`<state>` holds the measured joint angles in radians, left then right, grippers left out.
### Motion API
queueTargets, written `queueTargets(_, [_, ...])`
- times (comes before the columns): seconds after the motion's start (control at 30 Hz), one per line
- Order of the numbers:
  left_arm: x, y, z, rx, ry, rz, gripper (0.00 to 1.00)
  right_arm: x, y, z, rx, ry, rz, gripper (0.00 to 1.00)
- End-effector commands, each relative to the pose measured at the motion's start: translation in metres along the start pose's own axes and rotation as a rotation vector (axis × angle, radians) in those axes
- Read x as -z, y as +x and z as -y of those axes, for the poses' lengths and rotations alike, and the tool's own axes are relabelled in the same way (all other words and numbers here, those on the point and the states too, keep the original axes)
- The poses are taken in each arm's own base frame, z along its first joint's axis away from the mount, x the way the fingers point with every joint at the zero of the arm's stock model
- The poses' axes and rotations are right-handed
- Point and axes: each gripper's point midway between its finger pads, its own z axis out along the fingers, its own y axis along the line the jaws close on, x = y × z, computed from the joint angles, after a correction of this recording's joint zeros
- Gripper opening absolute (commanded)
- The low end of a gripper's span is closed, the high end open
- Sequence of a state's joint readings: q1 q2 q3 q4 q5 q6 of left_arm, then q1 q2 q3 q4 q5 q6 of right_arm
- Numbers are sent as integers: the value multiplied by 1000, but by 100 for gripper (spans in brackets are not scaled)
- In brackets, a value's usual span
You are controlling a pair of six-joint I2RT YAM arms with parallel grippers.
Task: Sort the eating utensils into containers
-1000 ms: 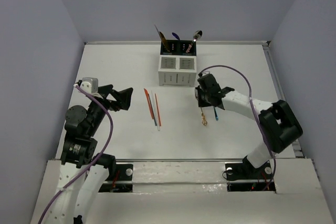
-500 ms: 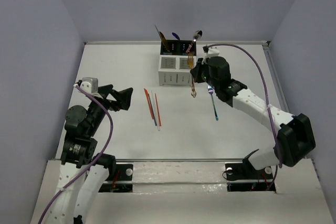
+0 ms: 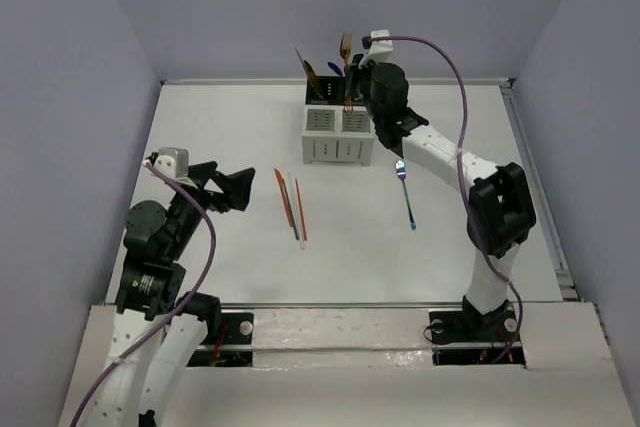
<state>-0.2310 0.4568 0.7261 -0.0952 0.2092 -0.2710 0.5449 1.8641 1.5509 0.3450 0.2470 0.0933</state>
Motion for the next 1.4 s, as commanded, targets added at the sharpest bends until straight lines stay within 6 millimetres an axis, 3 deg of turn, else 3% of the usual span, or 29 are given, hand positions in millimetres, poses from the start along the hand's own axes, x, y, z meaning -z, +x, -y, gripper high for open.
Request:
queueTargets(0.0, [-2,-6,5,-13,24,22,99,-23,-28,19,16,47,116,0])
queueTargets(0.2, [-3,-5,7,-14,32,17,99,-34,3,28,28,69,80,0])
queueTargets(0.47, [-2,-6,7,-16,33,22,99,-20,46,32,3,62,13,0])
queueTargets(0.57, [-2,-7,7,-15,33,25,99,-14,54,34,-10,65,3,14])
queueTargets(0.6, [-2,-7,7,-18,29,26,99,-9,58,36,-10,69,-7,29])
queueTargets(0.7, [-2,-7,4,-17,16,29,99,-3,49,36,-8,70,-22,51])
queueTargets(0.8, [-3,-6,3,-17,12,26,99,8,44,37,-11,72,-50,56])
queueTargets(0.83, [-3,-6,1,-17,3,27,99,17,30,37,-16,70,-43,55])
queueTargets(0.93, [-2,-7,1,-17,0,30,99,45,24,41,-38,76,-69,55])
queueTargets(1.03, [-2,-7,1,-16,3,33,99,75,40,50,-61,108,-154,54])
queueTargets(1.07, [-1,-8,2,-15,6,36,99,97,56,59,-55,141,-218,53])
queueTargets(1.13, [-1,-8,3,-14,12,35,99,118,79,68,-80,188,-301,53])
queueTargets(1.17, [0,-8,4,-13,14,36,99,140,104,78,-63,221,-391,53])
queueTargets(1.3, [1,-8,4,-14,19,41,99,188,163,110,-70,346,-616,52])
queueTargets(1.37, [1,-8,5,-12,21,37,99,203,179,119,-64,376,-683,53])
